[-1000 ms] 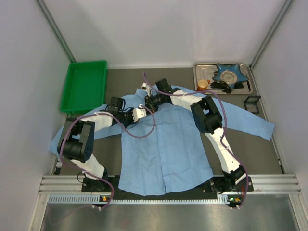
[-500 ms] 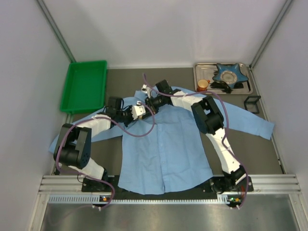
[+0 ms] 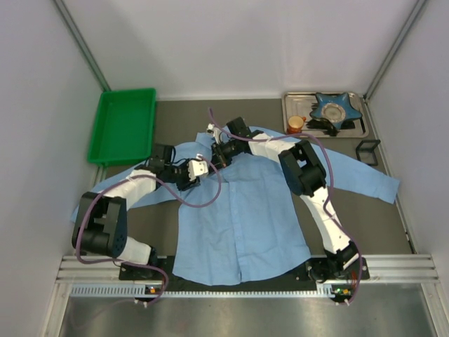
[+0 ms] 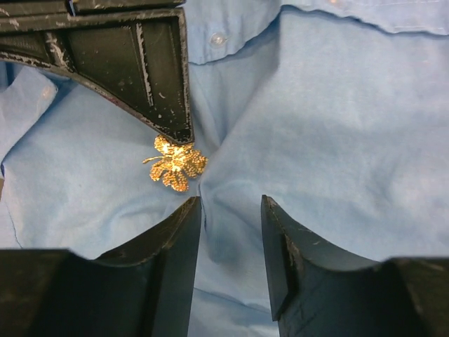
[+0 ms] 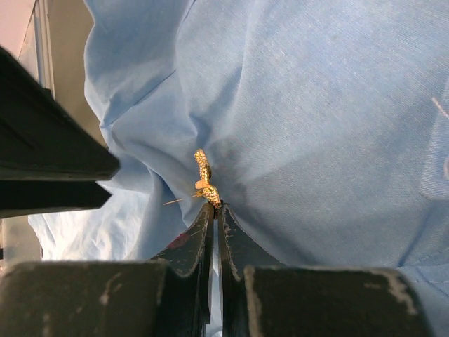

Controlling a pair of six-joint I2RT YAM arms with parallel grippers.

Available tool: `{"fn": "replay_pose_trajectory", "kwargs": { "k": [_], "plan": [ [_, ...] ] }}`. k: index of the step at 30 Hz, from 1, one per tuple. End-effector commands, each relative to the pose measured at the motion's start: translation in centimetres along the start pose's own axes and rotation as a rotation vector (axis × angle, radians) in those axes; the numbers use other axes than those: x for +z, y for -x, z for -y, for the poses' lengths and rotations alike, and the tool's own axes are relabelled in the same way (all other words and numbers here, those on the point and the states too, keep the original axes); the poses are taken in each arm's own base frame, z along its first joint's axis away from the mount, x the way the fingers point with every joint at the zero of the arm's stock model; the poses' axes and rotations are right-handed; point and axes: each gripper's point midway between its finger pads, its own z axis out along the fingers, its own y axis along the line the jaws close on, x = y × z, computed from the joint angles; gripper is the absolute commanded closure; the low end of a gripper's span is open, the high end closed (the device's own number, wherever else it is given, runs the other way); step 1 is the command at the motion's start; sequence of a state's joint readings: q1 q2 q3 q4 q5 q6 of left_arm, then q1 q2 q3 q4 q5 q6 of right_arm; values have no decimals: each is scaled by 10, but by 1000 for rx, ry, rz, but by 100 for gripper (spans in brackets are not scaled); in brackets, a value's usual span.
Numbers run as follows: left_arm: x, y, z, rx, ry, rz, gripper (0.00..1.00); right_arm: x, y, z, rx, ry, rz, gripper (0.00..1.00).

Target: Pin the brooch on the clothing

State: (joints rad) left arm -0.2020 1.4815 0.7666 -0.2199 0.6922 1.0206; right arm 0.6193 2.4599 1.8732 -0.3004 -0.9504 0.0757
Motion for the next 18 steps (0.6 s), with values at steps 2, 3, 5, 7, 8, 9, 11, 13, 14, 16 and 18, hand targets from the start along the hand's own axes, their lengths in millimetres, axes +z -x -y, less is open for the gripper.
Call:
{"fn": "replay_pose_trajectory", "kwargs": {
  "k": [2,3,5,7,8,9,11,13,14,16,18],
  "plan": [
    [-12,12,19,54,-64,58,54,-3,18,-4,-48,-66,24,100],
    [-11,14,17,53,-56,63,52,-4,18,-4,-50,-68,23,100],
    [-11,20,11,63,-40,85,52,-3,17,-3,-47,-71,20,100],
    [-7,23,8,119,-54,104,50,-3,16,-1,-46,-74,19,100],
    [-5,26,6,144,-56,120,50,-3,16,-1,-48,-76,20,100],
    [0,24,5,152,-62,119,50,-3,17,0,-46,-80,21,100],
    [5,26,-4,168,-54,118,50,-3,18,1,-47,-80,22,100],
    [11,25,-14,171,-49,109,50,-3,20,1,-53,-80,25,100],
    [12,24,-16,175,-52,106,50,-3,20,0,-52,-80,26,100],
    [18,21,-18,184,-71,99,50,-3,19,1,-51,-80,24,100],
    [21,18,-20,187,-78,96,51,-2,19,0,-52,-77,22,100]
  ]
}}
